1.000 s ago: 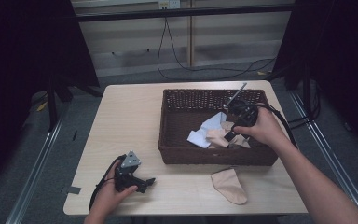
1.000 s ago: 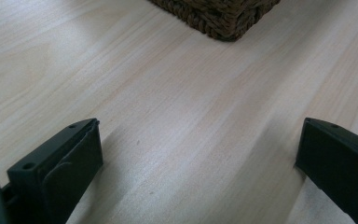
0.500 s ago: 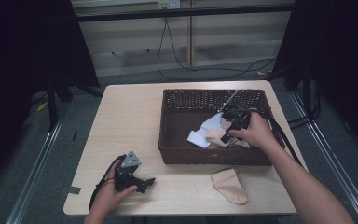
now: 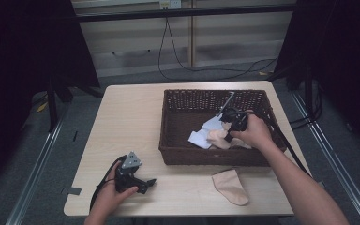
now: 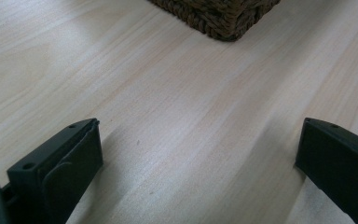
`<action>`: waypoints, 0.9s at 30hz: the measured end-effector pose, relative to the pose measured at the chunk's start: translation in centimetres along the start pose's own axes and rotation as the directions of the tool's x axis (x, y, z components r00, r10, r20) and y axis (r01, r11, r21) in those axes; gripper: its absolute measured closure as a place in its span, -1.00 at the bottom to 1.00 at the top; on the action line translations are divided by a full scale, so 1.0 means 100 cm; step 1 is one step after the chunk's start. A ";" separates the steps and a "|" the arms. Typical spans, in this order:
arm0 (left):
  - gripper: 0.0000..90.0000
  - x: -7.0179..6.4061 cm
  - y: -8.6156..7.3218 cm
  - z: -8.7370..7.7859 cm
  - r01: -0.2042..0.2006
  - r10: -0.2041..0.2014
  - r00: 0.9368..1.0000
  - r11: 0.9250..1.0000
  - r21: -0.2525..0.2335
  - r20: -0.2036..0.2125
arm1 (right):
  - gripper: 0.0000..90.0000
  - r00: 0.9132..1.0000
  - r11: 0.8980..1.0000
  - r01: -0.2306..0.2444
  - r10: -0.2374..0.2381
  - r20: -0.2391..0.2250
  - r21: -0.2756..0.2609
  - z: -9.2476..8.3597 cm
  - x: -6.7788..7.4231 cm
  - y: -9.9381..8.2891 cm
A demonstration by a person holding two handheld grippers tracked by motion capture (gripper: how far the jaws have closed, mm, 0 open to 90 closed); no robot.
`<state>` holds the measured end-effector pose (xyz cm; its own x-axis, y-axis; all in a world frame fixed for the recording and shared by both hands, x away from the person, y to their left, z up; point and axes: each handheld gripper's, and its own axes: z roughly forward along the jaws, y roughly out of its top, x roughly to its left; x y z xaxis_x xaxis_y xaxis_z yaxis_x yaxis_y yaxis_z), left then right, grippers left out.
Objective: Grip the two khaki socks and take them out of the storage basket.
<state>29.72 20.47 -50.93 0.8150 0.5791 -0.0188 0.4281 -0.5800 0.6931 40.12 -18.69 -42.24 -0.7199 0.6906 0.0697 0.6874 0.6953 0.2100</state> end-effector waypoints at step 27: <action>-1.00 0.000 0.000 0.000 -0.003 0.003 1.000 1.000 0.000 0.003 | 0.75 0.996 0.999 -0.026 0.023 -0.086 -0.025 -0.007 -0.006 0.001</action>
<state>29.74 20.50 -50.94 0.8177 0.5754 -0.0187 0.4253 -0.5818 0.6932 40.53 -19.14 -41.57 -0.7093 0.6869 0.1582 0.7029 0.6722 0.2327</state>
